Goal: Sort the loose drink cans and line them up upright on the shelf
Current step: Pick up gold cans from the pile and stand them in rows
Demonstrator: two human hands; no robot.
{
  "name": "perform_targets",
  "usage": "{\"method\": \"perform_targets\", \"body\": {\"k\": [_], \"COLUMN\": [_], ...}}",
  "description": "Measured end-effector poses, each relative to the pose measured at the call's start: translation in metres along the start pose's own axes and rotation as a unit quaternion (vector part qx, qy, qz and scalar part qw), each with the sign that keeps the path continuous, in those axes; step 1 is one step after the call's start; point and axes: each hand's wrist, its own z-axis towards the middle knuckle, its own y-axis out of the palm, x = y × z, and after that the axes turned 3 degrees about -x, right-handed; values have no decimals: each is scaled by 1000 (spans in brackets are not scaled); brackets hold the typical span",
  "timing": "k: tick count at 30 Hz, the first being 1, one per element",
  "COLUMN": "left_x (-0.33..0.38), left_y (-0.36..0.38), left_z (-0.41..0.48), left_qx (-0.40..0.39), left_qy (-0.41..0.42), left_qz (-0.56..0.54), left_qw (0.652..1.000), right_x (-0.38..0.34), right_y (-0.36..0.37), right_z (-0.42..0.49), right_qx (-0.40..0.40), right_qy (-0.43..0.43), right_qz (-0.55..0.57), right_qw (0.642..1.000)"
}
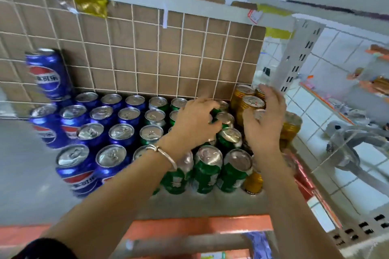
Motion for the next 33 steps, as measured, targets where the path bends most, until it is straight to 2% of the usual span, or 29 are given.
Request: {"method": "perform_targets", "body": {"k": [6, 9, 14, 19, 23, 28, 33], "left_x": [-60, -97, -155, -203, -230, -263, -301], "left_y": [-75, -116, -183, -224, -241, -251, -260], "left_z": [-66, -117, -216, -317, -375, -422, -442], "left_qx": [88, 130, 185, 227, 251, 262, 286], "left_qy": [-83, -127, -217, -307, -338, -361, -408], "left_qz": [-67, -75, -82, -53, -29, -76, -77], "left_qw": [990, 980, 955, 923, 907, 892, 864], "right_x": [-90, -148, -238, -307, -346, -375, -396], "right_y": [68, 118, 196, 245, 272, 310, 365], "right_z": [-34, -72, -157, -239, -289, -326, -339], "right_qx": [-121, -203, -329, -451, -535, -591, -630], "right_qy": [-17, -30, -56, -64, -42, -40, -54], "right_qz": [126, 202, 257, 256, 233, 215, 190], "right_qw": [984, 957, 907, 853, 811, 777, 751]}}
